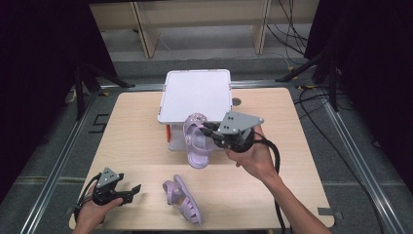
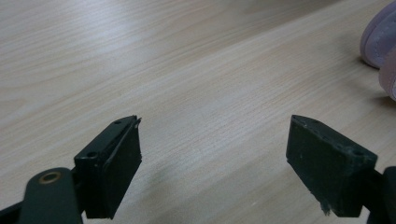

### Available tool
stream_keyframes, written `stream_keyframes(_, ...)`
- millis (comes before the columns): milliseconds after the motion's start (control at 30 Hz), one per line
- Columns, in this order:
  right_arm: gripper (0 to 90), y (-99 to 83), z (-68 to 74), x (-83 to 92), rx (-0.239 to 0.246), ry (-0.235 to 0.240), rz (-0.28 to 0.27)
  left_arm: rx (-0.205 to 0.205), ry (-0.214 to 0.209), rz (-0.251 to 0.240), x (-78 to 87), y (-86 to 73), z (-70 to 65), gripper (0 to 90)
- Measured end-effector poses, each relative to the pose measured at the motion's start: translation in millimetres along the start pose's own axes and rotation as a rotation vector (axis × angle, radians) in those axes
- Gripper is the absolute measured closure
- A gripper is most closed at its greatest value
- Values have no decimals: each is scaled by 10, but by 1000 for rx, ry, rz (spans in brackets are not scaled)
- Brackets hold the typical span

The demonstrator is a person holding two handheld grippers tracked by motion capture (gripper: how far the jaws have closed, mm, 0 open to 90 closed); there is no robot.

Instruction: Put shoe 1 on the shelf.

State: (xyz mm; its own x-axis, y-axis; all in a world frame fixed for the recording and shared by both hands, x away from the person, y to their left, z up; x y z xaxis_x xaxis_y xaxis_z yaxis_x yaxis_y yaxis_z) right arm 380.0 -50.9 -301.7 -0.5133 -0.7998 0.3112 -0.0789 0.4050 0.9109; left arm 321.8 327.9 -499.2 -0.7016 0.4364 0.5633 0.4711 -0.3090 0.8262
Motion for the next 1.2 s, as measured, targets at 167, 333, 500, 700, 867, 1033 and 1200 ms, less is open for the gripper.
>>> stream_keyframes(167, 813, 185, -155, -152, 28, -19, -18, 6, -2, -1, 1, 2, -5, 175)
stream_keyframes(333, 814, 291, -304, -355, 47, -44, -11, 18, 0, -11, 7, 5, -12, 175)
stream_keyframes(500, 814, 322, -468, -580, 56, -68, -3, 9, -1, -14, 10, 10, -8, 175)
stream_keyframes(700, 814, 298, -678, -885, 62, -102, 27, 3, -8, -17, 18, 13, -11, 175)
stream_keyframes(867, 814, 254, -876, -1140, 69, -130, 30, 17, -4, -21, 19, 14, -14, 175)
stream_keyframes(1033, 814, 217, -965, -1303, 79, -147, 48, -23, -4, -4, 31, 14, 15, 175)
stream_keyframes(1200, 814, 178, -1024, -1402, 64, -142, 70, 12, -9, -15, 25, 10, -16, 175)
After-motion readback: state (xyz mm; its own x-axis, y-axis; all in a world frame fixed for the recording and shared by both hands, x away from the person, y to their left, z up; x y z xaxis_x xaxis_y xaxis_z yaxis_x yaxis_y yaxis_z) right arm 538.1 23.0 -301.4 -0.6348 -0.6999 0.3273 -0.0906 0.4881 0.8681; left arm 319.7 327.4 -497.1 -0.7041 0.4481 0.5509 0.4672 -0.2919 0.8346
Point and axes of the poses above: each handheld gripper's, and its own axes: x roughly backward along the jaws, y roughly out of its top, z roughly to its left, the point moved 2 cm from there along -x, roughly forward along the jaws, and after that the axes turned 3 degrees about -z, right-handed, at the moved point
